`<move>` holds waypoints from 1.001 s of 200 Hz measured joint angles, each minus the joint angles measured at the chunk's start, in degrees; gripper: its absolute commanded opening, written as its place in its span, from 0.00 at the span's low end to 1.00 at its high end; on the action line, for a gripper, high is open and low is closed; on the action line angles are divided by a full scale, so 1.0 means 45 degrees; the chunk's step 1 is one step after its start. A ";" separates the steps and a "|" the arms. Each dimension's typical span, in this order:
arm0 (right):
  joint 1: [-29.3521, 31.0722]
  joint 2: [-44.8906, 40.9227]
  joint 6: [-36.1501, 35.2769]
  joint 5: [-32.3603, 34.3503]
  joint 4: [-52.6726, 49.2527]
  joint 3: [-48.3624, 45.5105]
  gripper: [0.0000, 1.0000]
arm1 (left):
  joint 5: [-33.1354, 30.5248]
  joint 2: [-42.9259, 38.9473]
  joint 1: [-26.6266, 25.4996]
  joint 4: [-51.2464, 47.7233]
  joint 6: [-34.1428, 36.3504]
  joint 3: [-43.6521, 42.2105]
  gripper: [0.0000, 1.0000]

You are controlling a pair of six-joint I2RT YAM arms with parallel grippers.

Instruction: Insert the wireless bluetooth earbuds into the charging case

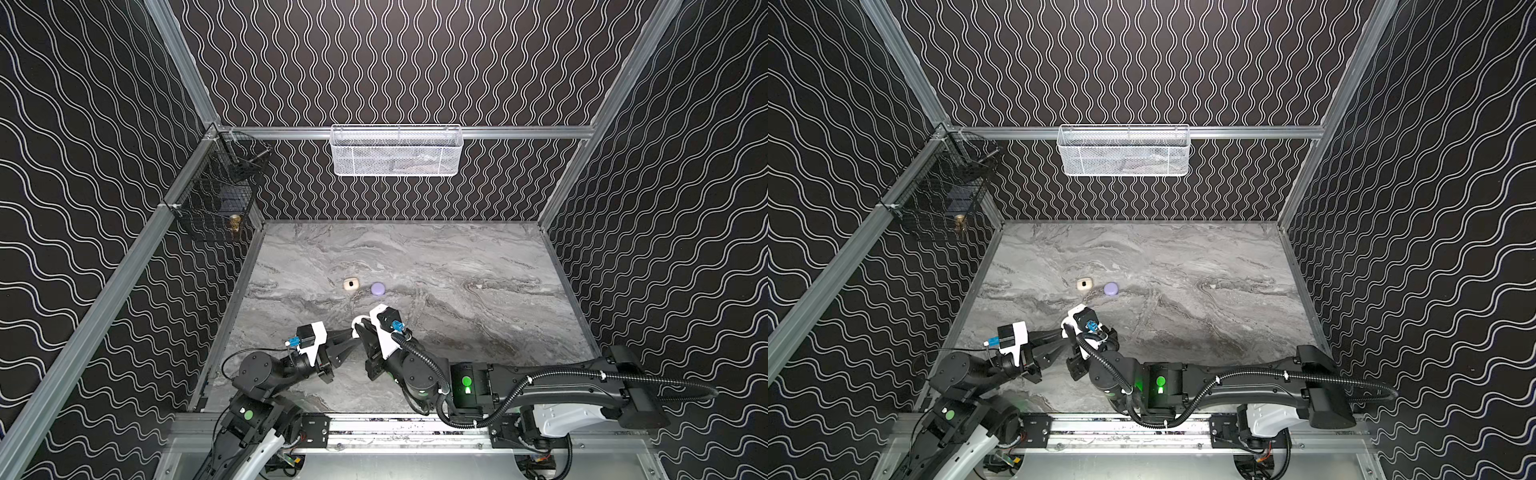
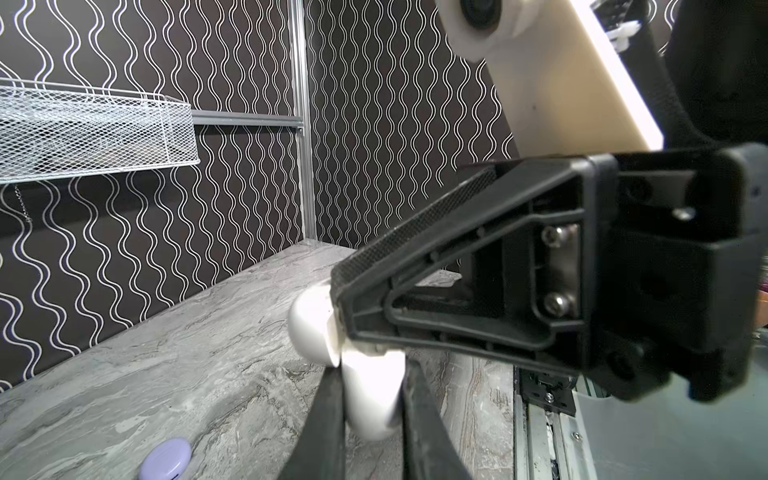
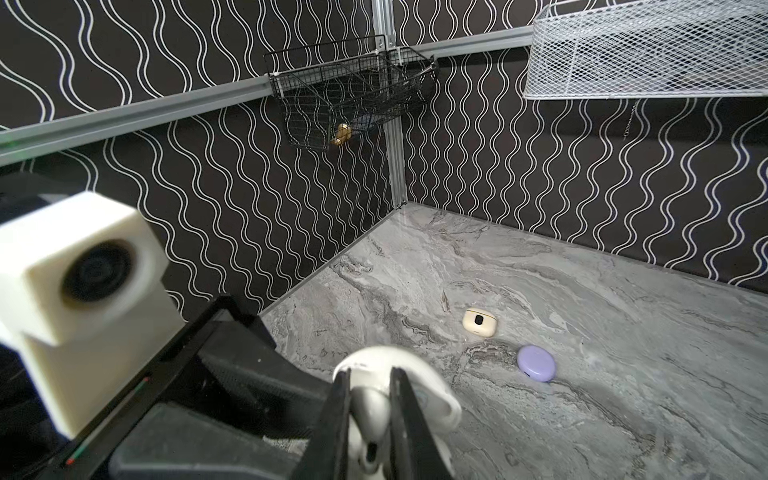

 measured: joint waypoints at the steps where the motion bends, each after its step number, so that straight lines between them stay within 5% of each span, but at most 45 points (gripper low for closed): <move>1: 0.0000 0.0000 0.0010 -0.0005 0.0000 -0.0005 0.14 | 0.0005 0.0000 0.0000 -0.0005 0.0000 0.0000 0.00; 62: 0.0000 -0.0282 0.0350 -0.0340 -0.0087 -0.0311 0.48 | 0.0015 -0.0180 0.0000 -0.0209 0.0000 -0.0015 0.00; 137: 0.0379 -0.2433 0.0748 -0.0321 -0.1248 -0.0763 0.52 | 0.0063 -0.0165 0.0000 -0.0068 0.0000 0.0015 0.00; 200: 0.0024 -0.3599 0.4702 0.0393 -0.5382 -0.2516 0.53 | -0.0651 -0.0461 0.0000 -0.0520 0.0005 0.0151 0.00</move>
